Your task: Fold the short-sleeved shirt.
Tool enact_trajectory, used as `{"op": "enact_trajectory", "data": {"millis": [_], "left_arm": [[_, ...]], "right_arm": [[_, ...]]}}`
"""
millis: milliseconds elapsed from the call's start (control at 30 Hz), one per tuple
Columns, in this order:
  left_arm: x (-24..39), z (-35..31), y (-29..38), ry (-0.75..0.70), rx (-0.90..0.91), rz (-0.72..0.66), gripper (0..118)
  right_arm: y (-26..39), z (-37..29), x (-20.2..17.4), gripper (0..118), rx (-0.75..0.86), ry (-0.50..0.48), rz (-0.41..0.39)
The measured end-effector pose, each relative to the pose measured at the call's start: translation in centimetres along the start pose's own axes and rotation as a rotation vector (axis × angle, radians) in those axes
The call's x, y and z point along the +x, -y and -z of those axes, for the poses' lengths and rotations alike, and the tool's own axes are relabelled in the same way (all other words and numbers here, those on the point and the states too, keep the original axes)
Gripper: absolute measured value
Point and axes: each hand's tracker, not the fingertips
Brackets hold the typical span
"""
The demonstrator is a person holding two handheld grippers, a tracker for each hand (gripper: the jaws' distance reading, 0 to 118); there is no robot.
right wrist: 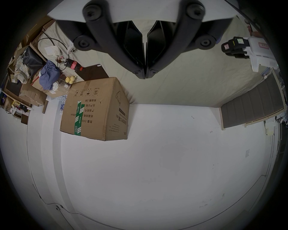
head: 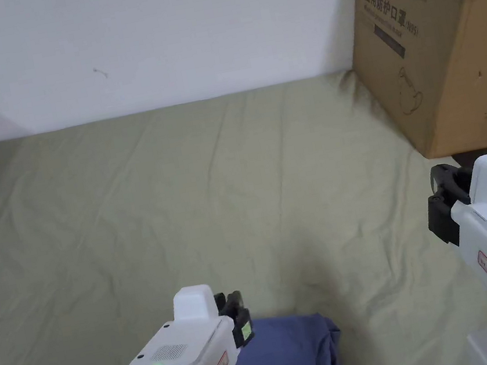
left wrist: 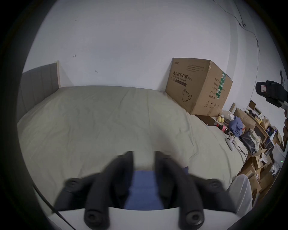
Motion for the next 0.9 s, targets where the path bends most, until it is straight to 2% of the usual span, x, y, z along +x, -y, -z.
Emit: {"op": "enact_trajectory", "data": {"millis": [33,67,200,467,600,900], "left_arm": [[-0.1,0.2,0.5,0.003,-0.009,-0.002,2],[-0.3,0.6,1.2,0.002,-0.012,-0.004,0],[0.0,2.1,3.6,0.037,-0.079,-0.003,0],[4.1,4.7,8.5,0.187,-0.228,0.066,0],[6.4,5.2,10.2,0.217,-0.271,0.084,0],[9.8,7.1,11.7,0.138,-0.315,0.150,0]], "right_arm": [[0.0,0.0,0.0,1,-0.001,0.002,-0.001],[0.1,0.0,0.1,1,-0.002,0.003,-0.002],[0.3,0.1,0.4,1,-0.011,0.008,0.000],[0.8,0.2,1.7,1,-0.029,0.026,0.000],[1.1,0.1,2.6,1,-0.034,0.048,0.002],[1.6,0.4,2.8,1,-0.059,0.063,0.008]]}}
